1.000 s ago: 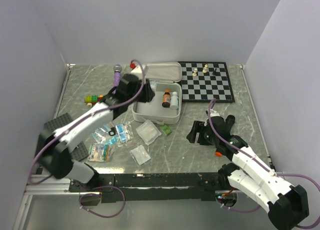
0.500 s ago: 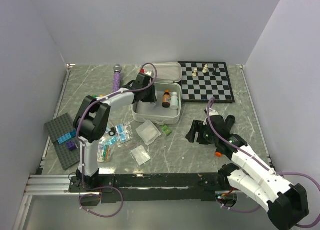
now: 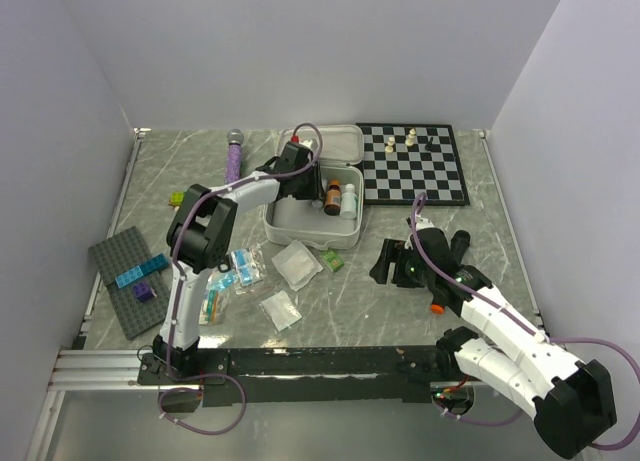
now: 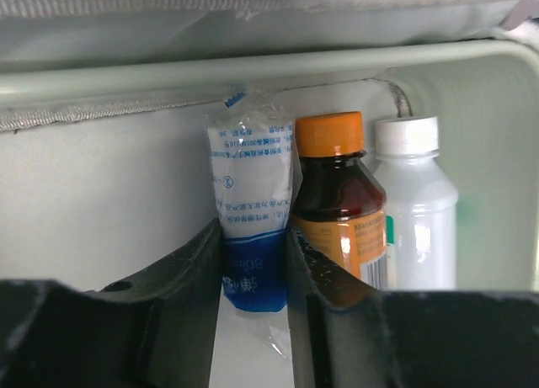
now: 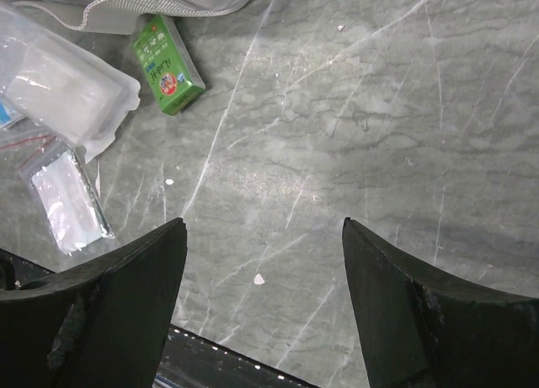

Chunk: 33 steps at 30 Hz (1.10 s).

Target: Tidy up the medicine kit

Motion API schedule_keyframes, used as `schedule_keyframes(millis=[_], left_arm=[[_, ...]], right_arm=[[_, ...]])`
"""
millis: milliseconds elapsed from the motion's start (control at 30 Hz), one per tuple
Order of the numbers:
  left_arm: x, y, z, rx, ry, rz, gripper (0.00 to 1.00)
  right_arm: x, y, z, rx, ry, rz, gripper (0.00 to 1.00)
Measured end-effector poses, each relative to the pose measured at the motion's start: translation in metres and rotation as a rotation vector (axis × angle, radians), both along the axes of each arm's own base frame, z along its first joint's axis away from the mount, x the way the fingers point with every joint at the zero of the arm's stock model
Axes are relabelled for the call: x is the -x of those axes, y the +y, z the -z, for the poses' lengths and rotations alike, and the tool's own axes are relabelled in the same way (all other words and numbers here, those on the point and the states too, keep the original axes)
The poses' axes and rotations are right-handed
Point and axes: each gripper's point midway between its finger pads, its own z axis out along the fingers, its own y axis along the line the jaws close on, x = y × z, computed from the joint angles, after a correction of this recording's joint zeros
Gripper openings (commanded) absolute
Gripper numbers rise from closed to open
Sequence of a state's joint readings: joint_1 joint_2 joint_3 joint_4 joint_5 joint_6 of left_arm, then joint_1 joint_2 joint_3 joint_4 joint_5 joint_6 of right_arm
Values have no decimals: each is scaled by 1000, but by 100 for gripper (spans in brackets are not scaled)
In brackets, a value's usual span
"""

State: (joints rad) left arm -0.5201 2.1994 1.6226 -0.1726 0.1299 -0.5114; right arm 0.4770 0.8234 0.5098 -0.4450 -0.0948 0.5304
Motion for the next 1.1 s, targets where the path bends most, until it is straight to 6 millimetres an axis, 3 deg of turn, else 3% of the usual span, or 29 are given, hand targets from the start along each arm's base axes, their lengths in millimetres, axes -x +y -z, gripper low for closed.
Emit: schedule_keyframes(millis=[367,633,767,933,1033,1100], left_arm=[[-6,7,3,4,5,-20,67],[-5,10,-17,14,-15,-28,73],[13,11,-56,43,-53,-24,75],[49,25,-142,117,-183,-32,75],[74,43,-185,156,-264,-68,72],[94,62,-198,160,-295,-117,70]], right_arm=[[-1,0,2,3,6,1,81],[-1,0,1,2,4,1,81],[-1,0,1,2,3,1,81],[-2,1,0,-3,-1,2,81],[-2,2,0,-5,-4,0,80],[-2,3,-1,-6,-7,-6,81]])
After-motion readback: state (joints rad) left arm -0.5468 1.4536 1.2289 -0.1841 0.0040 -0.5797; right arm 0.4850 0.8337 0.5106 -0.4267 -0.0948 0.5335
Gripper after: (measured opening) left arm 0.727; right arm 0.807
